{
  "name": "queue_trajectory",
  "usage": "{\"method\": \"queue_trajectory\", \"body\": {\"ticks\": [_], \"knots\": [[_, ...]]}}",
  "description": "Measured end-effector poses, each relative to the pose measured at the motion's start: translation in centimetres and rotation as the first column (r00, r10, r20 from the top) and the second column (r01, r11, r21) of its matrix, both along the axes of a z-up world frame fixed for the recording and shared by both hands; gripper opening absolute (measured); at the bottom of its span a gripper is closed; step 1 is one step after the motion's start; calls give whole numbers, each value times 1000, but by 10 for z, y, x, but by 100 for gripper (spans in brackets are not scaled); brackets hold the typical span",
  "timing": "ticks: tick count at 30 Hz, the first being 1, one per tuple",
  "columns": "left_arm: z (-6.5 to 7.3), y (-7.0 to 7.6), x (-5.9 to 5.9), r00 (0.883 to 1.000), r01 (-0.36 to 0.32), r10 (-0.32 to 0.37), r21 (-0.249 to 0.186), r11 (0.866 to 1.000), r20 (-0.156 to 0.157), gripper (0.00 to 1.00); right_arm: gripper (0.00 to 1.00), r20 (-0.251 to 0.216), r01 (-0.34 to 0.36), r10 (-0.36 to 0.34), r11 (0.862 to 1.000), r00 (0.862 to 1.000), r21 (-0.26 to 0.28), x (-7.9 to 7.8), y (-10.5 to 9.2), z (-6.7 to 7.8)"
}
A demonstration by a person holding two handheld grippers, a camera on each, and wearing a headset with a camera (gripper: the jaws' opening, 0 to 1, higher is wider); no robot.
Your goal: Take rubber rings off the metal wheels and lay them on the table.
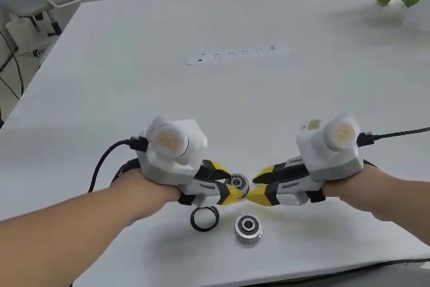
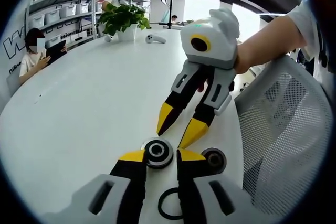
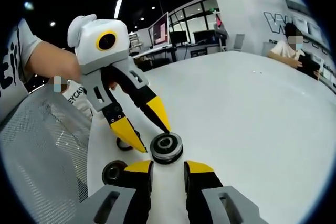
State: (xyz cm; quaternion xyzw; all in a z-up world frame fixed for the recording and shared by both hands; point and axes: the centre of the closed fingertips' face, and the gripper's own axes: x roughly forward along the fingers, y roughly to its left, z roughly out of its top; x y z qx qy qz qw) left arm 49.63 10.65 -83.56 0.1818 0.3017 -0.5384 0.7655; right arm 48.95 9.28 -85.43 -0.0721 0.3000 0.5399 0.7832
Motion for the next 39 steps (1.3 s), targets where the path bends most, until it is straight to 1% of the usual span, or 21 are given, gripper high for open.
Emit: {"method": "queue_trajectory", "body": {"ticks": [5, 9, 17, 20, 24, 30, 32, 39], "knots": [[-3, 0, 1, 1000, -6, 6, 11, 1000, -10, 14, 21, 0, 4, -4, 1000, 1000, 4, 1, -1, 0], [-4, -1, 4, 1000, -12, 12, 12, 1000, -8, 13, 21, 0, 8, -8, 1000, 1000, 6, 2, -1, 1], [-5, -3, 8, 1000, -17, 17, 27, 999, 10, 9, 21, 4, 5, -5, 1000, 1000, 10, 2, 0, 1], [-6, -3, 8, 1000, -18, 17, 34, 999, 22, 8, 21, 6, 3, -3, 1000, 1000, 10, 2, 1, 1], [-6, -4, 7, 999, -7, 5, 48, 999, 45, 8, 21, 8, 0, 0, 1000, 1000, 8, 2, 3, 1], [-6, -4, 7, 999, -19, 17, 42, 999, 48, 8, 21, 22, -10, 10, 1000, 1000, 3, 3, 6, 1], [-6, -4, 8, 999, -24, 22, 40, 999, 49, 8, 21, 22, -16, 16, 1000, 1000, -2, 3, 7, 0], [-6, -4, 7, 998, -41, 39, 26, 999, 48, 7, 19, 47, -37, 38, 999, 998, -29, 3, 9, -4]]}}
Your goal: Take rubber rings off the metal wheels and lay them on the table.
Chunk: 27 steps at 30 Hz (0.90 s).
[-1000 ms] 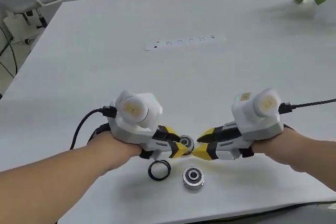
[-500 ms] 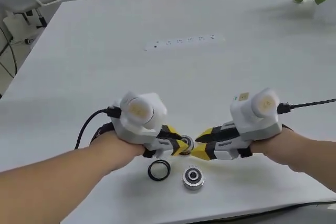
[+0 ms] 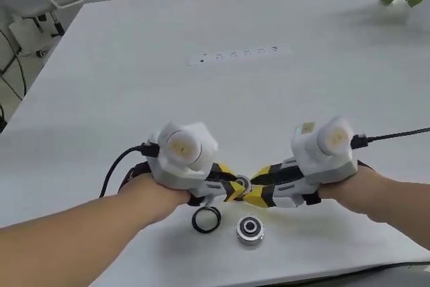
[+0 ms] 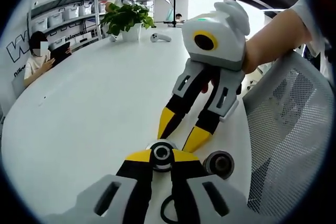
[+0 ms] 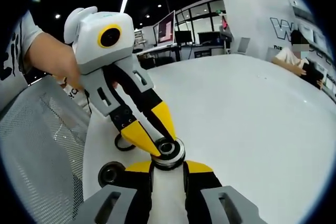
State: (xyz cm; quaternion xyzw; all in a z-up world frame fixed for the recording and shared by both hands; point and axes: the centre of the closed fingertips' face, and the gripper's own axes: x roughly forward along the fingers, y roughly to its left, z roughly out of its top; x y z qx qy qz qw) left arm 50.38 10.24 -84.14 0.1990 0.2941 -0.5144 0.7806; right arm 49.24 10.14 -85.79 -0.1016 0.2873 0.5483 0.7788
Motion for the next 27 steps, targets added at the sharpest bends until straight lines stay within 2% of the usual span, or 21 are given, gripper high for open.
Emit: {"method": "queue_trajectory", "body": {"ticks": [5, 11, 15, 24, 27], "knots": [[0, 0, 0, 1000, -6, 6, -2, 1000, 1, 7, 12, -10, 9, -9, 1000, 1000, -8, -1, -5, 0], [0, 0, -1, 1000, -17, 17, -3, 1000, -3, 7, 11, -7, 12, -13, 1000, 1000, -15, -2, -5, 0], [0, 0, -1, 1000, -21, 21, 0, 1000, -2, 7, 10, -29, 34, -34, 999, 999, -6, -2, -5, 0], [0, -1, -1, 1000, -29, 29, 1, 1000, 1, 7, 0, -74, 73, -73, 997, 995, -1, -1, -9, -1], [0, -1, -1, 1000, -22, 22, 8, 1000, 11, 7, 0, -113, 115, -112, 993, 987, 22, 1, -11, -2]]}}
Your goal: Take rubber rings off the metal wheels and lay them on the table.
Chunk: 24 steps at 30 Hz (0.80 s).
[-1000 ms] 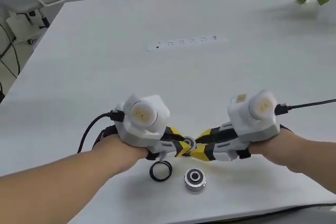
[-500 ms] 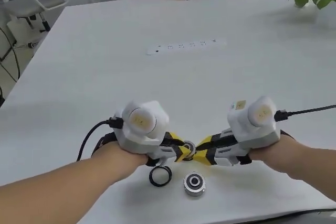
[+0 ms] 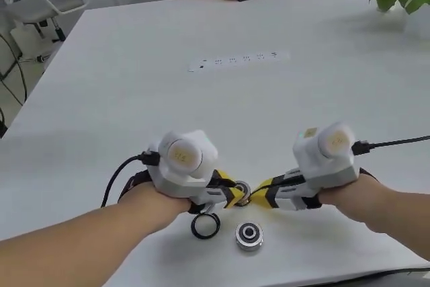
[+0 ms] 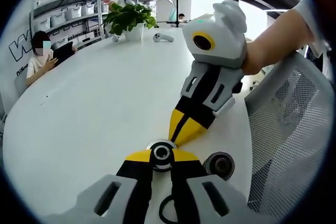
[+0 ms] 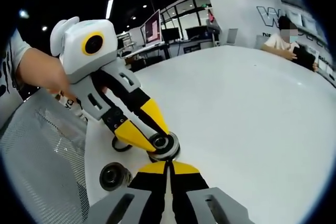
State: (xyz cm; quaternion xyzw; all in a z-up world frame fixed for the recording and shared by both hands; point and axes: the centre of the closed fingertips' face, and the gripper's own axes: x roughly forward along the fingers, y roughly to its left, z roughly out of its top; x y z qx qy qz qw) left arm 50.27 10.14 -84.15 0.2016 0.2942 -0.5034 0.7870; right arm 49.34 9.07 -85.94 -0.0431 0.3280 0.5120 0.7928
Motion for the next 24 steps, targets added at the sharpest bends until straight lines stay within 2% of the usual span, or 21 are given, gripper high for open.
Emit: {"method": "queue_trajectory", "body": {"ticks": [5, 9, 15, 17, 24], "knots": [[0, 0, 0, 1000, -5, 5, -1, 1000, 5, 7, 0, -89, 77, -71, 995, 994, 63, 3, -3, 2], [0, -1, 0, 1000, -9, 9, -3, 1000, 9, 7, 0, -144, 144, -127, 983, 981, 114, 8, -7, 7], [1, -1, 1, 1000, -18, 18, 1, 1000, 13, 7, 0, -183, 185, -155, 970, 971, 159, 9, -4, 13], [1, -1, 0, 1000, -6, 6, 12, 1000, 28, 7, 0, -192, 192, -159, 966, 969, 172, 9, -4, 14], [1, -1, 0, 1000, -12, 11, 12, 1000, 26, 7, 0, -218, 211, -165, 956, 962, 206, 6, -1, 18]]}}
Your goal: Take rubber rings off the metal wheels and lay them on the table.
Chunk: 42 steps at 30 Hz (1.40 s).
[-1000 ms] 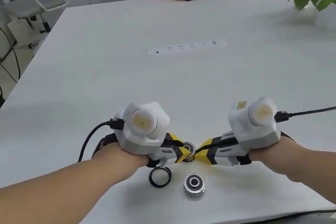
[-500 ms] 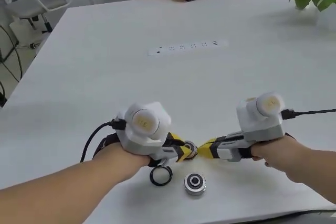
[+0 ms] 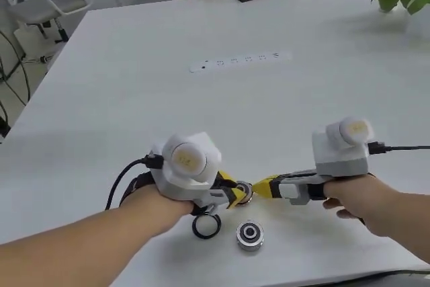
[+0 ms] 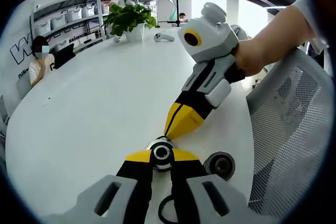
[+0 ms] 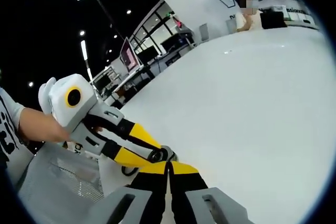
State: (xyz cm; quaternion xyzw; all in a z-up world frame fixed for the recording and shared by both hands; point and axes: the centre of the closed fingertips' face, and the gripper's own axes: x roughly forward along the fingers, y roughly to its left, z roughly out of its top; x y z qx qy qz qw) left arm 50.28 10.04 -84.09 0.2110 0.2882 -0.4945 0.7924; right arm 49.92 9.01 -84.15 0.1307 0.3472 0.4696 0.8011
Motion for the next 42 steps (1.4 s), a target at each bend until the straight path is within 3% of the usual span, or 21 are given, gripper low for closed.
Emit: {"method": "queue_trajectory", "body": {"ticks": [31, 33, 35, 42], "knots": [[-2, -1, -2, 1000, 2, -2, 3, 1000, 5, 7, 0, 4, -51, 51, 998, 999, 35, -12, 13, 6], [-2, 0, -3, 1000, 1, -1, 4, 1000, 5, 7, 0, -2, -93, 93, 993, 996, 69, -18, 17, 10], [-2, 0, -3, 1000, 0, 0, 1, 1000, 6, 7, 0, 7, -66, 65, 997, 998, 43, -13, 16, 7], [-2, -1, -2, 1000, -3, 3, 0, 1000, 3, 7, 0, -9, -84, 85, 994, 996, 64, -18, 16, 8]]}}
